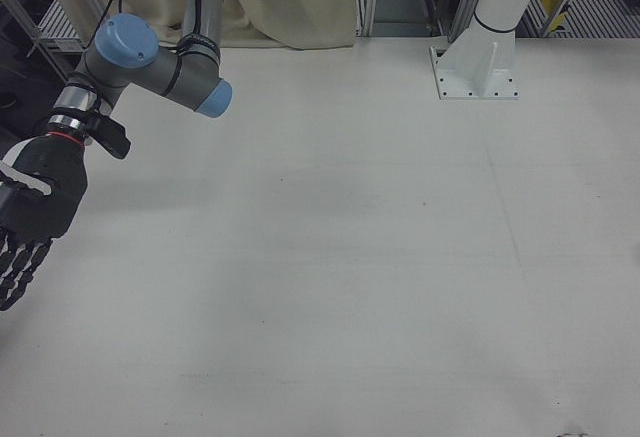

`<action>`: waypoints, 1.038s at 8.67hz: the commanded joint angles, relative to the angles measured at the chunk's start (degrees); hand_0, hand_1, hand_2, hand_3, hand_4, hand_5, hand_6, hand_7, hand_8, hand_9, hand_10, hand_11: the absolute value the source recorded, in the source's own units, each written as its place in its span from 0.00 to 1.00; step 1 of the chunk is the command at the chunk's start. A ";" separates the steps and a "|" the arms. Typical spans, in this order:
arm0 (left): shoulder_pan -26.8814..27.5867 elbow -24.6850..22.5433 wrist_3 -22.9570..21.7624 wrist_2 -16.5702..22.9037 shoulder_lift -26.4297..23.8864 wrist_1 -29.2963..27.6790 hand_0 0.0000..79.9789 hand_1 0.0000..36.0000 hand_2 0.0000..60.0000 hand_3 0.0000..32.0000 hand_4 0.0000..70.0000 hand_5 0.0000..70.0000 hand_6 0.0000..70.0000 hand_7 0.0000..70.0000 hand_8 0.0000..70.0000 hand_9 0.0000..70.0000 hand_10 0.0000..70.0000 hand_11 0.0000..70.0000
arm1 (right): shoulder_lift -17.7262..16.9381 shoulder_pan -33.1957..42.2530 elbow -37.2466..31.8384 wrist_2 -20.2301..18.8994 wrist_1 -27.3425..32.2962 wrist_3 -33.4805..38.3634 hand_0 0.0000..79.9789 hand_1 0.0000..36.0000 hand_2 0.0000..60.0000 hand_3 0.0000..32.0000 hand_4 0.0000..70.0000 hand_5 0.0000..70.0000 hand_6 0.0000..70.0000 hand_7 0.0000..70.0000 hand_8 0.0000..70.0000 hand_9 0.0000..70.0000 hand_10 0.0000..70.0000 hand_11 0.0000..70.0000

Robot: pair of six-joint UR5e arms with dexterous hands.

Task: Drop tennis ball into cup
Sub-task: 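Open the left hand fingers to release the ball into the mug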

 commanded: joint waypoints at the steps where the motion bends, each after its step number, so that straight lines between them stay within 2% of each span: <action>1: 0.00 -0.05 -0.03 0.02 -0.35 0.67 0.00 0.18 1.00 0.18 0.00 0.00 0.00 0.02 0.00 0.00 0.00 0.00 | 0.00 0.00 0.00 0.00 0.00 0.00 0.00 0.00 0.00 0.00 0.00 0.00 0.00 0.00 0.00 0.00 0.00 0.00; 2: -0.09 -0.14 -0.03 0.02 -0.44 0.93 0.00 0.22 1.00 0.18 0.00 0.00 0.00 0.02 0.00 0.00 0.00 0.00 | 0.00 0.00 0.00 0.00 0.00 0.00 0.00 0.00 0.00 0.00 0.00 0.00 0.00 0.00 0.00 0.00 0.00 0.00; 4: -0.18 -0.14 0.15 -0.60 -1.49 2.51 0.00 0.45 1.00 0.12 0.00 0.00 0.00 0.01 0.00 0.00 0.00 0.00 | 0.00 0.00 0.00 0.00 0.00 0.00 0.00 0.00 0.00 0.00 0.00 0.00 0.00 0.00 0.00 0.00 0.00 0.00; 5: -0.18 -0.05 0.15 -0.77 -1.50 2.78 0.21 0.53 0.92 0.11 0.00 0.00 0.00 0.01 0.00 0.00 0.00 0.00 | 0.00 0.00 0.09 0.00 0.00 0.00 0.00 0.00 0.00 0.00 0.00 0.00 0.00 0.00 0.00 0.00 0.00 0.00; 6: -0.18 -0.14 0.15 -0.86 -1.50 2.78 0.65 0.87 0.57 0.12 0.00 0.06 0.00 0.01 0.00 0.00 0.00 0.00 | 0.00 0.00 0.09 0.00 0.00 0.00 0.00 0.00 0.00 0.00 0.00 0.00 0.00 0.00 0.00 0.00 0.00 0.00; 7: -0.18 -0.23 0.15 -0.86 -1.41 2.78 0.92 1.00 0.46 0.14 0.00 0.11 0.00 0.02 0.00 0.00 0.00 0.03 | 0.00 0.00 0.09 0.00 0.00 0.00 0.00 0.00 0.00 0.00 0.00 0.00 0.00 0.00 0.00 0.00 0.00 0.00; 8: -0.18 -0.23 0.15 -0.86 -1.50 2.78 1.00 1.00 0.36 0.14 0.00 0.18 0.00 0.02 0.00 0.00 0.01 0.09 | 0.00 0.00 0.09 0.00 0.00 0.00 0.00 0.00 0.00 0.00 0.00 0.00 0.00 0.00 0.00 0.00 0.00 0.00; 9: -0.18 -0.40 0.15 -0.86 -1.50 2.78 1.00 1.00 0.43 0.16 0.00 0.19 0.00 0.01 0.00 0.00 0.01 0.10 | 0.00 0.00 0.09 0.00 0.00 0.00 0.00 0.00 0.00 0.00 0.00 0.00 0.00 0.00 0.00 0.00 0.00 0.00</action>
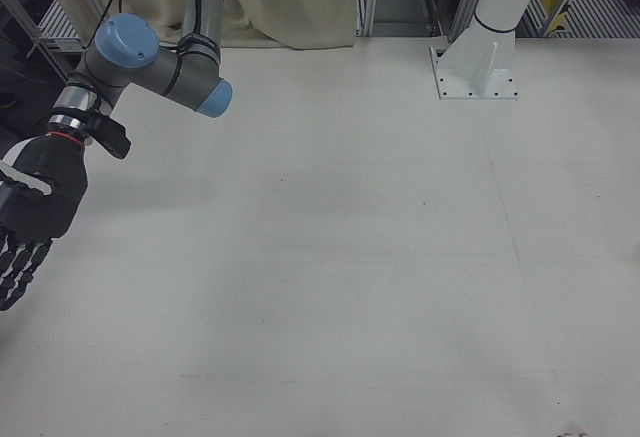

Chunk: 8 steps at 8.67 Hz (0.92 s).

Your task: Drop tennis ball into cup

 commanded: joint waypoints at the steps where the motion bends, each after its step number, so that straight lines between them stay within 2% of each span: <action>1: 0.00 -0.22 0.01 -0.04 0.04 0.05 1.00 1.00 0.47 0.16 0.00 0.17 0.00 0.02 0.00 0.00 0.00 0.08 | 0.00 0.00 0.01 0.00 0.00 0.00 0.00 0.00 0.00 0.00 0.00 0.00 0.00 0.00 0.00 0.00 0.00 0.00; 4: -0.18 -0.31 0.01 -0.04 0.04 -0.04 1.00 1.00 0.51 0.15 0.00 0.15 0.00 0.02 0.00 0.00 0.00 0.08 | 0.00 0.00 0.01 0.00 0.00 0.00 0.00 0.00 0.00 0.00 0.00 0.00 0.00 0.00 0.00 0.00 0.00 0.00; 5: -3.14 -0.48 -0.60 0.05 -0.05 0.48 0.96 1.00 0.53 0.13 0.00 0.13 0.00 0.05 0.00 0.00 0.00 0.06 | 0.00 0.00 0.01 0.00 0.00 0.00 0.00 0.00 0.00 0.00 0.00 0.00 0.00 0.00 0.00 0.00 0.00 0.00; 6: -10.48 -2.40 -0.61 0.14 -0.05 4.23 0.58 0.79 0.78 0.12 0.00 0.04 0.00 0.09 0.00 0.00 0.00 0.01 | 0.00 0.00 0.01 0.00 0.00 0.00 0.00 0.00 0.00 0.00 0.00 0.00 0.00 0.00 0.00 0.00 0.00 0.00; 7: -15.25 -5.81 -0.44 0.14 -0.14 10.01 0.06 0.42 0.89 0.06 0.00 0.00 0.00 0.11 0.00 0.00 0.00 0.00 | 0.00 0.09 0.36 0.00 0.00 -0.09 0.00 0.00 0.00 0.00 0.00 0.00 0.00 0.00 0.00 0.00 0.00 0.00; 8: -18.60 -8.71 -0.09 -0.21 -0.14 15.29 0.00 0.25 0.92 0.09 0.00 0.00 0.00 0.11 0.00 0.00 0.00 0.00 | 0.00 0.09 0.19 0.00 0.00 0.00 0.00 0.00 0.00 0.00 0.00 0.00 0.00 0.00 0.00 0.00 0.00 0.00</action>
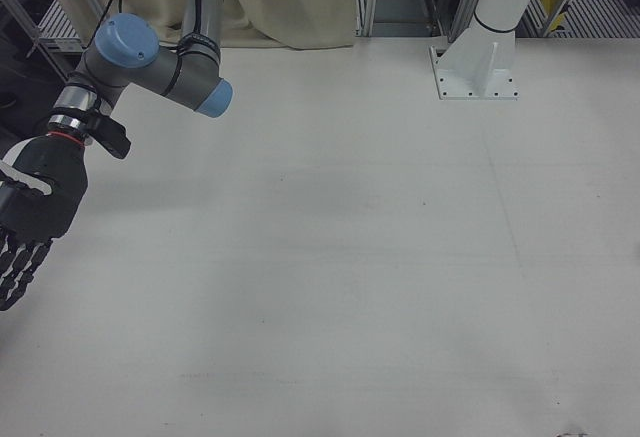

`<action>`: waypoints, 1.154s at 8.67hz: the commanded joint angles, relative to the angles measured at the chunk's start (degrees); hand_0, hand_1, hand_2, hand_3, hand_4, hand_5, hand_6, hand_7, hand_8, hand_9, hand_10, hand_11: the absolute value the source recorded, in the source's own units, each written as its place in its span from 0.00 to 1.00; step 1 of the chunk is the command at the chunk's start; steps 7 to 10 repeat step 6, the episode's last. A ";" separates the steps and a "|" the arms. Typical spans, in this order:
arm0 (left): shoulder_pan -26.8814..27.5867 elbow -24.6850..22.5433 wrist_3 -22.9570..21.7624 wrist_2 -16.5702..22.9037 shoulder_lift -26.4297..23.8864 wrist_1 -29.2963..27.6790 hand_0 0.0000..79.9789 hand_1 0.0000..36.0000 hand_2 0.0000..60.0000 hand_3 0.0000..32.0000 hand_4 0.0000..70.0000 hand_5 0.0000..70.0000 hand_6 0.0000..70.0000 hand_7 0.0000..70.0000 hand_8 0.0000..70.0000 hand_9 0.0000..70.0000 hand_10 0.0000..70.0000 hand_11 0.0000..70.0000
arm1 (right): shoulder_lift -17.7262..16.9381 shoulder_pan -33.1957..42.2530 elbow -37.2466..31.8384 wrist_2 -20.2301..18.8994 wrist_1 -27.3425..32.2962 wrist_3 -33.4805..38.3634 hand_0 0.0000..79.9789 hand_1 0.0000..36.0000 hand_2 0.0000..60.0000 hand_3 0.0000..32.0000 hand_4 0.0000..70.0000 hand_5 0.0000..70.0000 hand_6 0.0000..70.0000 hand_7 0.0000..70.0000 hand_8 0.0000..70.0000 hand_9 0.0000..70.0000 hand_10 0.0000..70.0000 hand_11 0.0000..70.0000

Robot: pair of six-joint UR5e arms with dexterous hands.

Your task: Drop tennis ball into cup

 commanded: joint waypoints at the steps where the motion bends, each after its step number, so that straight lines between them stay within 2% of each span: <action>1: -12.98 -7.73 0.38 -1.61 -0.07 15.13 0.00 0.19 0.95 0.11 0.00 0.00 0.00 0.09 0.00 0.00 0.00 0.00 | 0.00 0.07 -0.04 0.00 0.00 0.03 0.00 0.00 0.00 0.00 0.00 0.00 0.00 0.00 0.00 0.00 0.00 0.00; 2: -14.58 -8.18 0.29 -1.71 -0.07 17.53 0.00 0.11 0.94 0.16 0.00 0.00 0.00 0.07 0.00 0.00 0.00 0.00 | 0.00 0.07 0.13 0.00 0.00 0.03 0.00 0.00 0.00 0.00 0.00 0.00 0.00 0.00 0.00 0.00 0.00 0.00; 3: -14.60 -8.01 0.20 -1.80 -0.16 19.12 0.00 0.07 0.88 0.29 0.00 0.00 0.00 0.02 0.00 0.00 0.00 0.00 | 0.00 0.07 0.14 0.00 0.00 -0.06 0.00 0.00 0.00 0.00 0.00 0.00 0.00 0.00 0.00 0.00 0.00 0.00; 4: -14.60 -7.84 0.29 -1.80 -0.94 21.13 0.00 0.08 0.87 0.22 0.00 0.00 0.00 0.01 0.00 0.00 0.00 0.00 | 0.00 -0.02 -0.04 0.00 0.00 0.03 0.00 0.00 0.00 0.00 0.00 0.00 0.00 0.00 0.00 0.00 0.00 0.00; 5: -14.60 -7.75 0.46 -1.80 -1.04 22.81 0.14 0.51 0.81 0.12 0.00 0.02 0.00 0.00 0.00 0.00 0.00 0.01 | 0.00 -0.02 -0.04 0.00 0.00 -0.06 0.00 0.00 0.00 0.00 0.00 0.00 0.00 0.00 0.00 0.00 0.00 0.00; 6: -14.60 -7.84 0.47 -1.88 -1.47 23.35 1.00 1.00 0.55 0.04 0.00 0.17 0.00 0.00 0.00 0.00 0.04 0.13 | 0.00 -0.02 -0.04 0.00 0.00 -0.06 0.00 0.00 0.00 0.00 0.00 0.00 0.00 0.00 0.00 0.00 0.00 0.00; 10: -14.60 -7.84 0.47 -1.88 -1.47 23.35 1.00 1.00 0.55 0.04 0.00 0.17 0.00 0.00 0.00 0.00 0.04 0.13 | 0.00 -0.02 -0.04 0.00 0.00 -0.06 0.00 0.00 0.00 0.00 0.00 0.00 0.00 0.00 0.00 0.00 0.00 0.00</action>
